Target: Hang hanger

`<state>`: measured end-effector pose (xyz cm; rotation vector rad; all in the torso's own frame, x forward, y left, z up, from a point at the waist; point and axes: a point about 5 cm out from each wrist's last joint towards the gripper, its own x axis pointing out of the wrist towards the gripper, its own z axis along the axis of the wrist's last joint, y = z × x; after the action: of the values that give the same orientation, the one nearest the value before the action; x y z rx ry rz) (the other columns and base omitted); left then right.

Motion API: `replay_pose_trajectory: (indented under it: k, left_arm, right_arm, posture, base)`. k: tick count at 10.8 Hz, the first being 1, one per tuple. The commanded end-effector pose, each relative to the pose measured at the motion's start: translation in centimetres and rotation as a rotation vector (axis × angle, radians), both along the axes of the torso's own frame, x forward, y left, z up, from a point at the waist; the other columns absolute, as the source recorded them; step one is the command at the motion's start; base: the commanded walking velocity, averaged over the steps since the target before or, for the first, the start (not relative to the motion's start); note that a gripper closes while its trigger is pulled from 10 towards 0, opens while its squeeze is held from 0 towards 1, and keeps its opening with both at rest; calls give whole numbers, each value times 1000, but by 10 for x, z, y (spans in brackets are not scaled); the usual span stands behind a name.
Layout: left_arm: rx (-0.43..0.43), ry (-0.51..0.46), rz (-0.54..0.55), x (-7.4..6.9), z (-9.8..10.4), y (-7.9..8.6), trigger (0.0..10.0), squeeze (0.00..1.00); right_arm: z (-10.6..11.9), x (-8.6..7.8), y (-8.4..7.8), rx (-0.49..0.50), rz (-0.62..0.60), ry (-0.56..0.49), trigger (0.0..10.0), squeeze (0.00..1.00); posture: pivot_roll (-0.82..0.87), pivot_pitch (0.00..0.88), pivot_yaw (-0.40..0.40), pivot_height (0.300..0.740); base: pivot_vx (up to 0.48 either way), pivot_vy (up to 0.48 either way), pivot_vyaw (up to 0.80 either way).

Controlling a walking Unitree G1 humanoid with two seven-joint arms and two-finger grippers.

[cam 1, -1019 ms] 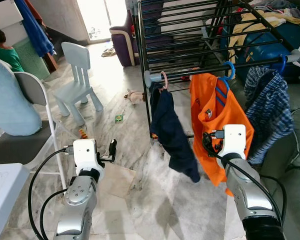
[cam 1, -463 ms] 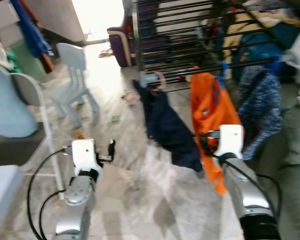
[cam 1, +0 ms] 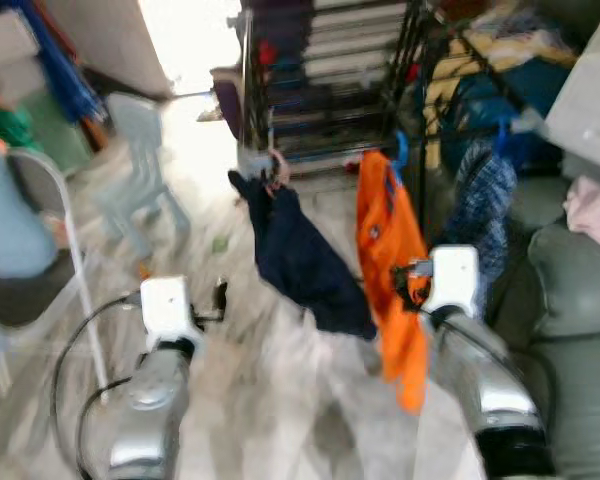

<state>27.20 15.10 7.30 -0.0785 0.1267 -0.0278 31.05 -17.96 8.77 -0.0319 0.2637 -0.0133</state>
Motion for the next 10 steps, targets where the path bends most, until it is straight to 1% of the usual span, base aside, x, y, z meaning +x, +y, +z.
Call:
replay_pose_trajectory:
  k: [1,3,7,9,10]
  left_arm:
    - [13,-14,33,2,3,10,10000,0]
    - [1,-24,29,2,4,9,10000,0]
    - [-15,-43,1,2,7,7,10000,0]
    - [-22,-51,-8,2,8,7,10000,0]
    - [-25,-51,-11,2,8,7,10000,0]
  right_arm:
    - [4,2,4,11,8,-9,10000,0]
    - [5,3,1,-42,3,-13,10000,0]
    - [4,2,2,-33,7,-4,10000,0]
    - [5,3,3,-54,14,-7,10000,0]
    - [5,3,4,-77,20,-17,10000,0]
  posture:
    - [-103,0,93,740]
    - [-106,0,93,740]
    - [-108,0,94,740]
    - [-108,0,95,740]
    - [-108,0,96,740]
  base:
    - [0,0,0]
    - [0,0,0]
    - [0,0,0]
    - [338,0,0]
    - [409,247,0]
